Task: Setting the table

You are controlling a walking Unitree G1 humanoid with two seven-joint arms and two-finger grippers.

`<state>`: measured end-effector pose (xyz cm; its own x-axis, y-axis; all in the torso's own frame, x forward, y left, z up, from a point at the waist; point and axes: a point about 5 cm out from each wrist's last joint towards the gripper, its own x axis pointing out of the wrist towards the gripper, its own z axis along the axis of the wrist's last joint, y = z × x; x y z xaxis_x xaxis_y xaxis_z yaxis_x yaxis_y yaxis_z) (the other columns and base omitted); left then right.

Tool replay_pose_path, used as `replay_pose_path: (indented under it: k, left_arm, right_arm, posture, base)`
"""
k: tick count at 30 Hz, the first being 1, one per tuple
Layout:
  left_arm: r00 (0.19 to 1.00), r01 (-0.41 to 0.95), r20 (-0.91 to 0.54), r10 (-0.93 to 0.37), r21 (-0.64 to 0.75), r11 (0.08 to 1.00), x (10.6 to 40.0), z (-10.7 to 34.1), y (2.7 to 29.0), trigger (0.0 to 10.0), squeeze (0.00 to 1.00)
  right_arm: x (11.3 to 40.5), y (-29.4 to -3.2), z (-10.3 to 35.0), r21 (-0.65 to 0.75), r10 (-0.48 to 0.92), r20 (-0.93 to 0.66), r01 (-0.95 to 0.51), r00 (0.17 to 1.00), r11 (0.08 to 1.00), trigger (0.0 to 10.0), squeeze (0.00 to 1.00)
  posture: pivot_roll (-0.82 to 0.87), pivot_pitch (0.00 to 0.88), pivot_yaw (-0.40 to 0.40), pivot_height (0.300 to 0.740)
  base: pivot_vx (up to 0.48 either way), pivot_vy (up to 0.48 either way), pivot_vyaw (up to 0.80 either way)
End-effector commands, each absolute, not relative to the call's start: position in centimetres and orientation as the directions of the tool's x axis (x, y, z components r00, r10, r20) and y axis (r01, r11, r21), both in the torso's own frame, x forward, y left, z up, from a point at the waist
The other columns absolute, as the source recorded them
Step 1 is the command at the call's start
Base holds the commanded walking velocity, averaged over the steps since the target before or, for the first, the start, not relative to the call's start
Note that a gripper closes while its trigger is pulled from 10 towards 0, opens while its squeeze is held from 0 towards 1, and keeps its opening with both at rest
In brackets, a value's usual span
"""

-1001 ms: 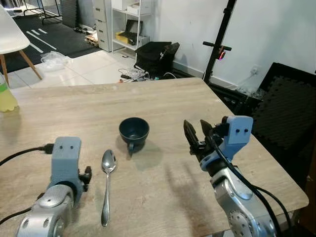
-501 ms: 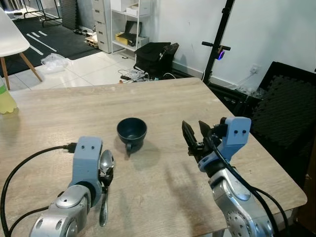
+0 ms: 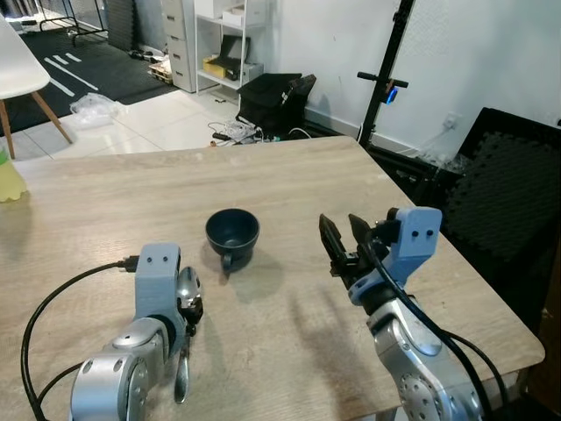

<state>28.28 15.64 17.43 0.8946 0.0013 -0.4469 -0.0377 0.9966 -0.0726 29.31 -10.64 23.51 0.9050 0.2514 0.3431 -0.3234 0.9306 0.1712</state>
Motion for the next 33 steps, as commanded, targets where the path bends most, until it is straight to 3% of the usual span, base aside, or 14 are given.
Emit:
replay_pose_path:
  k: [1, 2, 3, 16, 21, 22, 24, 26, 29, 33]
  left_arm:
    - [0.852, -0.055, -0.524, -0.002, -0.093, 0.994, 27.4, 15.9, 15.5, 2.2, 0.00]
    - [0.852, -0.055, -0.524, -0.002, -0.093, 0.994, 27.4, 15.9, 15.5, 2.2, 0.00]
    - [0.841, -0.055, -0.540, -0.009, -0.102, 0.993, 27.1, 15.5, 15.4, 0.0, 0.00]
    - [0.817, -0.068, -0.576, -0.001, -0.099, 0.993, 26.3, 14.9, 15.2, 0.0, 0.00]
    - [0.864, -0.055, -0.502, 0.043, -0.009, 0.998, 26.8, 15.9, 16.0, 0.0, 0.00]
    - [0.908, -0.017, -0.418, 0.018, 0.007, 1.000, 27.1, 17.4, 16.0, 9.9, 0.00]
    - [0.933, 0.013, -0.359, -0.006, 0.018, 1.000, 27.3, 18.4, 15.9, 10.0, 0.00]
    - [0.964, 0.154, -0.217, -0.155, -0.021, 0.988, 27.3, 21.2, 14.9, 10.0, 0.00]
    - [0.919, 0.387, -0.045, -0.392, -0.093, 0.918, 26.8, 24.8, 13.3, 10.0, 0.00]
    - [0.868, 0.496, 0.065, -0.492, -0.148, 0.856, 27.1, 27.0, 13.0, 10.0, 0.00]
  right_arm:
    - [29.0, -10.8, 23.3, 0.168, 0.247, 0.335, -0.316, 0.909, 0.934, 10.0, 0.00]
    - [29.0, -10.8, 23.3, 0.168, 0.247, 0.335, -0.316, 0.909, 0.934, 10.0, 0.00]
    - [28.9, -10.9, 23.3, 0.170, 0.244, 0.333, -0.313, 0.911, 0.935, 10.0, 0.00]
    - [29.0, -10.8, 23.3, 0.174, 0.244, 0.329, -0.312, 0.912, 0.934, 10.0, 0.00]
    - [29.0, -10.8, 23.3, 0.175, 0.242, 0.328, -0.311, 0.913, 0.934, 10.0, 0.00]
    - [29.0, -10.9, 23.4, 0.177, 0.239, 0.329, -0.309, 0.913, 0.935, 10.0, 0.00]
    - [29.0, -10.9, 23.4, 0.178, 0.237, 0.330, -0.307, 0.914, 0.935, 10.0, 0.00]
    - [28.9, -11.0, 23.4, 0.181, 0.232, 0.331, -0.303, 0.915, 0.936, 10.0, 0.00]
    - [29.0, -11.2, 23.5, 0.193, 0.224, 0.333, -0.298, 0.916, 0.935, 10.0, 0.00]
    - [29.3, -11.2, 23.9, 0.200, 0.219, 0.347, -0.300, 0.912, 0.933, 10.0, 0.00]
  posture:
    - [0.12, 0.144, 0.029, 0.740]
    - [0.12, 0.144, 0.029, 0.740]
    - [0.12, 0.144, 0.029, 0.740]
    - [0.13, 0.160, 0.024, 0.740]
    - [0.13, 0.163, 0.022, 0.740]
    - [0.13, 0.162, 0.026, 0.740]
    - [0.13, 0.162, 0.027, 0.740]
    - [0.14, 0.161, 0.021, 0.740]
    - [0.15, 0.158, 0.017, 0.740]
    - [0.15, 0.146, 0.017, 0.740]
  base:
    - [0.000, 0.000, 0.00]
    - [0.000, 0.000, 0.00]
    - [0.000, 0.000, 0.00]
    - [0.000, 0.000, 0.00]
    - [0.000, 0.000, 0.00]
    - [0.000, 0.000, 0.00]
    - [0.000, 0.000, 0.00]
    - [0.000, 0.000, 0.00]
    - [0.000, 0.000, 0.00]
    - [0.000, 0.000, 0.00]
